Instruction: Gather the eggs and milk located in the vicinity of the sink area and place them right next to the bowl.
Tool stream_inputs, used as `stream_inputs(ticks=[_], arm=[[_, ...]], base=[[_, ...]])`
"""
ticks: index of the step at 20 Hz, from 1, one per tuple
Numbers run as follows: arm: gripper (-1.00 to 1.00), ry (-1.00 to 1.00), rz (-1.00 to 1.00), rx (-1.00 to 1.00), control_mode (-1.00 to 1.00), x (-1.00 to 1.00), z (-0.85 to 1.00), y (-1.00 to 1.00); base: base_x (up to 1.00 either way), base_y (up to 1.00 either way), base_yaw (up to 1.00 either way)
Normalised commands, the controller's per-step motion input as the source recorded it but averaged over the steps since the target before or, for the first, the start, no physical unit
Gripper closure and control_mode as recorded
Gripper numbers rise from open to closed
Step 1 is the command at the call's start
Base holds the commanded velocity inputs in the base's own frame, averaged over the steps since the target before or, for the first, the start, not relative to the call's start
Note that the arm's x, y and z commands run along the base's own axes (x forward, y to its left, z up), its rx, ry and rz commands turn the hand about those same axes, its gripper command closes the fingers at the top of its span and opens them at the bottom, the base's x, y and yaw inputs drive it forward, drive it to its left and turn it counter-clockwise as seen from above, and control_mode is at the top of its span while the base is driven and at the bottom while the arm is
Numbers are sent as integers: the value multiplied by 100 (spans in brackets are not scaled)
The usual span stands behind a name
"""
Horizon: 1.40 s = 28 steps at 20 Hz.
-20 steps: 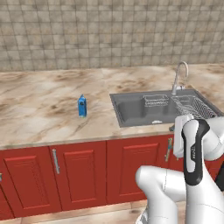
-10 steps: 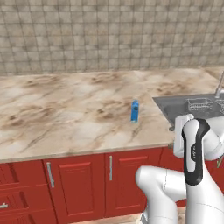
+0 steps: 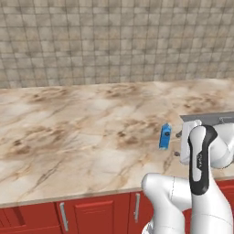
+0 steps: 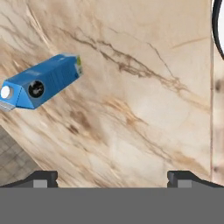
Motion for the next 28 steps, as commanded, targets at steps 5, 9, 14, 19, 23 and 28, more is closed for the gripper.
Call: stream_inputs(ticks=[5, 9, 14, 19, 23, 28], arm=[[-100, 0, 0, 0, 100, 0, 0, 0], [-100, 0, 0, 0, 100, 0, 0, 0], [-100, 0, 0, 0, 100, 0, 0, 0], [-100, 0, 0, 0, -100, 0, 0, -2], [-100, 1, 0, 0, -100, 4, 0, -5], [-100, 5, 0, 1, -100, 28, 0, -24]], base=[[78, -18, 0], [64, -17, 0], [43, -18, 0], [2, -2, 0], [0, 0, 0], [0, 0, 0]])
